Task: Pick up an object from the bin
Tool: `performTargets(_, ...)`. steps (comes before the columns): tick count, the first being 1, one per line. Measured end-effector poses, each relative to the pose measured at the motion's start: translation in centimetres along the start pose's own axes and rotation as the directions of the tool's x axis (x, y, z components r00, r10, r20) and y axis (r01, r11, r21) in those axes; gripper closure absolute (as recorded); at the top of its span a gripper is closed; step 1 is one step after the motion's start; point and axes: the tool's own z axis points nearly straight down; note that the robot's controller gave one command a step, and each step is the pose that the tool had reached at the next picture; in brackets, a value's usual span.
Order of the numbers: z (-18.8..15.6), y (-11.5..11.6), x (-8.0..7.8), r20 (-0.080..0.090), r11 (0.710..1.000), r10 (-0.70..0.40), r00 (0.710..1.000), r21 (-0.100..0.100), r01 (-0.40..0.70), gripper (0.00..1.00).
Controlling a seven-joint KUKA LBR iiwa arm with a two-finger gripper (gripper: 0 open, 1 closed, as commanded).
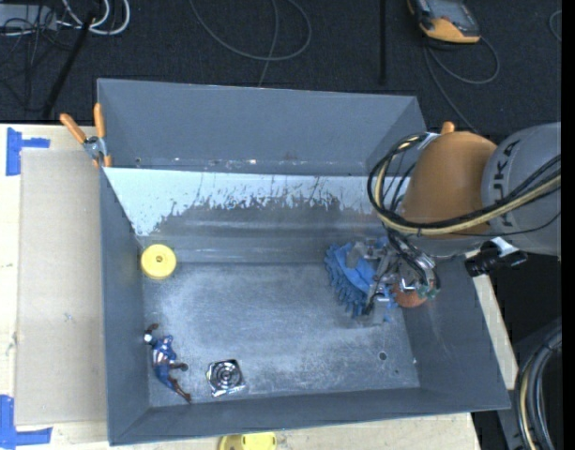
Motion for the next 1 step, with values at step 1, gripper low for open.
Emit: performTargets(1, 0.87, 1.23, 0.40, -0.004, 0.981, 0.192, 0.981, -0.001, -0.192, 1.00)
